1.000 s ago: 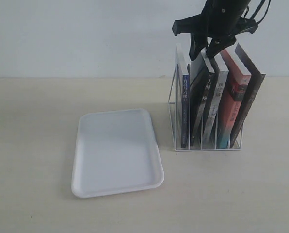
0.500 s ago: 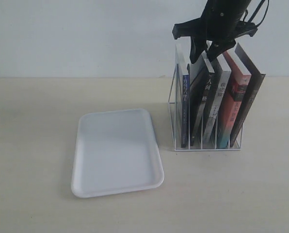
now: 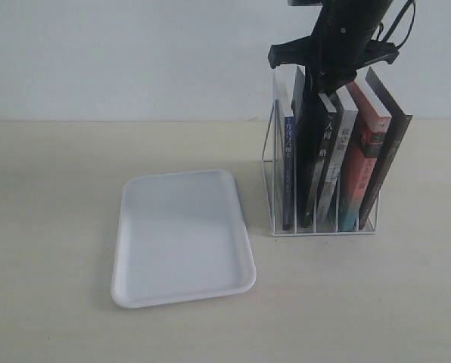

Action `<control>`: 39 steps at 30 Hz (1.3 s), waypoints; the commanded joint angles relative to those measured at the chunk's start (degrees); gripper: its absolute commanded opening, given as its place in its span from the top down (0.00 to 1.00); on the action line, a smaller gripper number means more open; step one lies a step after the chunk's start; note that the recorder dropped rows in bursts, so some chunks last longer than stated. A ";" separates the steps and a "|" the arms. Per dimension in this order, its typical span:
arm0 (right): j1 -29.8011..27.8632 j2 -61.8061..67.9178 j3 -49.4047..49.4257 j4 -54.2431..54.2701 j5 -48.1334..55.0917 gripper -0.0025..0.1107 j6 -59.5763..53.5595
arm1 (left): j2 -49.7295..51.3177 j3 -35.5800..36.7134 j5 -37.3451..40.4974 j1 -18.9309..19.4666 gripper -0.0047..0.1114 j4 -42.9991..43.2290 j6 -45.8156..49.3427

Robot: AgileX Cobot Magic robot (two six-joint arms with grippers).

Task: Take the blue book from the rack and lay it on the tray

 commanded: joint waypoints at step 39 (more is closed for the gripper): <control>0.05 -4.98 -2.94 -0.94 -0.14 0.98 0.94 | -0.18 -0.19 -0.88 -0.02 0.92 0.05 -0.39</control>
